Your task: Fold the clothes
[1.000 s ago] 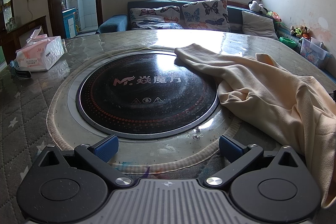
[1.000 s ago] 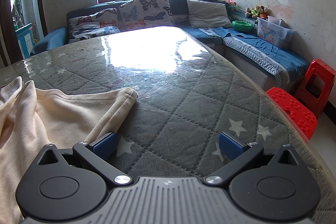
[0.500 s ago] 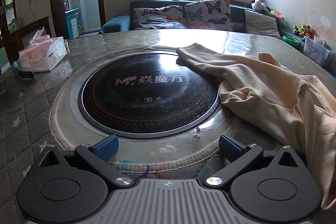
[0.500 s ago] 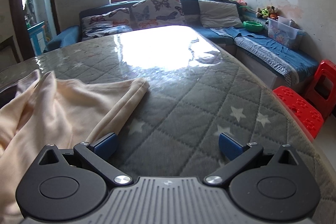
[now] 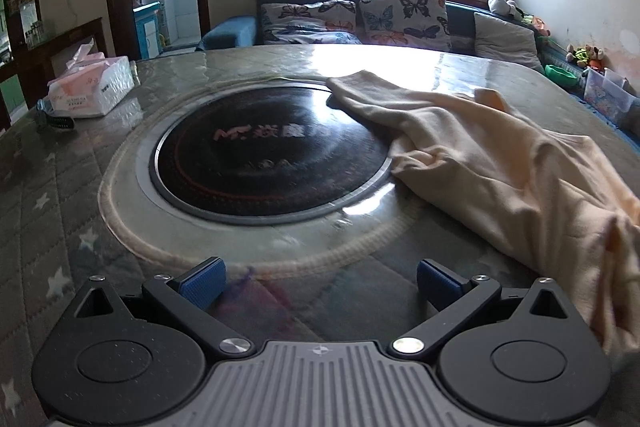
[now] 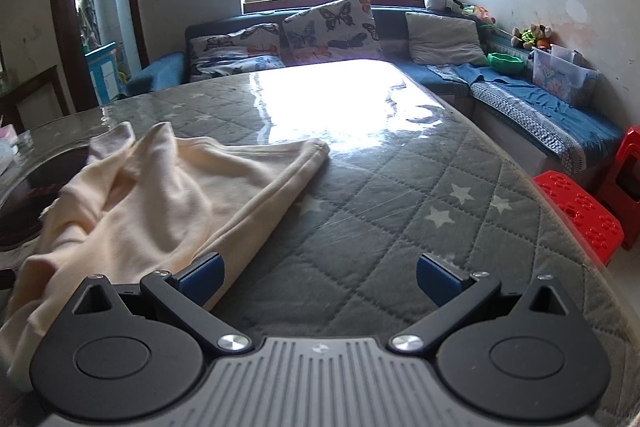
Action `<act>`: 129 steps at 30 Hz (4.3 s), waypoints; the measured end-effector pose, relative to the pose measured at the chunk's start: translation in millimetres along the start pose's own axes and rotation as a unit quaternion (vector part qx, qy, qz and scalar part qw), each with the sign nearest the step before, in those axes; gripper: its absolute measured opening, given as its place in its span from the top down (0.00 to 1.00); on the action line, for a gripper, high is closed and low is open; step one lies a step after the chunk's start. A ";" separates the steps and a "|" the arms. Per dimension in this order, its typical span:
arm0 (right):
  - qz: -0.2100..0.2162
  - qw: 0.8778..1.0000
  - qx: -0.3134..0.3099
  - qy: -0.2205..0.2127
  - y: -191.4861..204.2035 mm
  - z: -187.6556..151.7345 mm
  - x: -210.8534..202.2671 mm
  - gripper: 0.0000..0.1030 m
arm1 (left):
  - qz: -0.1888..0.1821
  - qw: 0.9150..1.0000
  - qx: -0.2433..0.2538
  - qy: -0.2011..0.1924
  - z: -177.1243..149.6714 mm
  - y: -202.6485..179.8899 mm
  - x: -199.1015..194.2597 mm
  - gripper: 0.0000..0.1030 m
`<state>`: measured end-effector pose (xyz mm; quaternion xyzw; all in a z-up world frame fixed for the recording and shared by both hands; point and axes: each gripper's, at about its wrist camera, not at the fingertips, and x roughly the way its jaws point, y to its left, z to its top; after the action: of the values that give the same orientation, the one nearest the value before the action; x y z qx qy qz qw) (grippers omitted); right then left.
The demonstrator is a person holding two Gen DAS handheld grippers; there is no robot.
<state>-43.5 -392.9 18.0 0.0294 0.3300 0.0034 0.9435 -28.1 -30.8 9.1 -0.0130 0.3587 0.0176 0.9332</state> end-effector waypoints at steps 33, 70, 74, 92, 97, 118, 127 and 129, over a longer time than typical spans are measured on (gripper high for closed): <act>0.071 0.996 -0.056 0.020 51.0 -25.1 -42.0 0.00 | -0.030 0.999 0.018 0.013 -9.9 -41.5 -49.6 0.00; 0.086 0.994 -0.072 0.016 67.6 -34.1 -58.9 0.00 | -0.031 0.998 0.045 0.024 -24.2 -55.8 -60.8 0.00; 0.088 0.993 -0.074 0.017 69.0 -34.8 -59.3 0.00 | -0.032 0.998 0.047 0.023 -24.6 -56.9 -61.4 0.00; 0.092 0.993 -0.077 0.018 71.9 -34.4 -58.3 0.00 | -0.036 0.998 0.056 0.022 -24.7 -60.7 -61.7 0.00; 0.095 0.992 -0.078 0.019 72.4 -33.8 -57.7 0.00 | -0.036 0.997 0.059 0.020 -23.4 -61.5 -60.6 0.00; 0.112 0.990 -0.084 0.012 66.2 -13.9 -40.1 0.00 | -0.038 0.995 0.088 -0.002 10.7 -67.1 -46.2 0.00; 0.107 0.991 -0.080 0.015 53.0 6.7 -22.0 0.00 | -0.065 0.993 0.090 -0.026 48.5 -72.3 -28.9 0.01; 0.104 0.991 -0.083 0.013 51.4 13.0 -18.1 0.00 | -0.072 0.992 0.094 -0.036 57.5 -76.2 -23.8 0.06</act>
<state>-48.9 -342.7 42.4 -0.0148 0.3359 0.1292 0.9329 -4.1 -105.3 68.6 0.0496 0.3227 -0.0827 0.9416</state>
